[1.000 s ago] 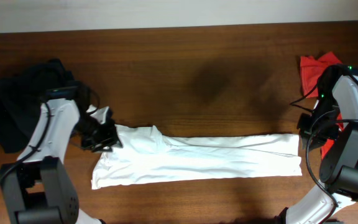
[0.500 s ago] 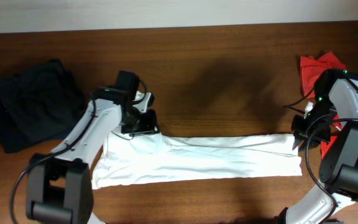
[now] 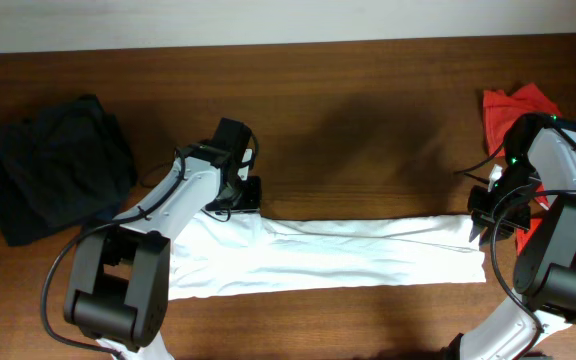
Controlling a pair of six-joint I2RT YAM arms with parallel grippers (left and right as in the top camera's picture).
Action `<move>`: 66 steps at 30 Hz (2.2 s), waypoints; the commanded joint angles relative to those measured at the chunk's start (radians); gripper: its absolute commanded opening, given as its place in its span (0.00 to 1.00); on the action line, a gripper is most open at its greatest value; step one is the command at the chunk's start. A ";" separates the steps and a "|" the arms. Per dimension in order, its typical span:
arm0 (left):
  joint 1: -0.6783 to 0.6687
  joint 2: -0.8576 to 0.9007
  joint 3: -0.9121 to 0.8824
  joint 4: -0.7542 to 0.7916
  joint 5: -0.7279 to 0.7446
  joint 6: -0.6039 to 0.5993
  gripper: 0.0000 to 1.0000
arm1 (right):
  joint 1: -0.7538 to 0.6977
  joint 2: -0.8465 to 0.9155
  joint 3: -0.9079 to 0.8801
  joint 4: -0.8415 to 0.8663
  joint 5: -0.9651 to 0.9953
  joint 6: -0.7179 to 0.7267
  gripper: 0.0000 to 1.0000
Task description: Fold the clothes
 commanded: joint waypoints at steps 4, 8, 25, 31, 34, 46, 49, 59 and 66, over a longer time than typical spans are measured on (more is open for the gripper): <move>-0.021 0.050 0.015 0.008 -0.048 -0.014 0.41 | 0.006 -0.003 -0.008 0.002 -0.009 0.000 0.21; -0.032 0.063 0.015 0.013 -0.044 -0.014 0.24 | 0.006 -0.003 -0.008 0.002 -0.009 0.000 0.21; -0.032 -0.066 0.115 -0.319 -0.042 -0.014 0.02 | 0.006 -0.003 -0.008 0.003 -0.005 0.000 0.26; -0.045 -0.074 0.115 -0.505 -0.041 -0.014 0.01 | 0.006 -0.003 -0.008 0.003 -0.004 0.000 0.27; -0.076 -0.074 0.115 -0.548 -0.041 -0.014 0.01 | 0.006 -0.003 -0.008 0.003 -0.004 0.000 0.27; -0.227 -0.074 0.112 -0.508 0.039 -0.038 0.08 | 0.006 -0.003 -0.008 0.002 -0.005 0.000 0.27; -0.256 -0.073 0.112 -0.501 0.038 -0.053 0.13 | 0.006 -0.003 -0.008 0.002 -0.005 0.000 0.27; -0.235 -0.068 0.125 -0.480 -0.134 -0.086 0.18 | 0.006 -0.003 -0.008 0.002 -0.005 0.000 0.27; 0.015 -0.066 0.134 -0.448 -0.207 -0.085 0.38 | 0.006 -0.003 -0.008 0.004 -0.005 0.001 0.27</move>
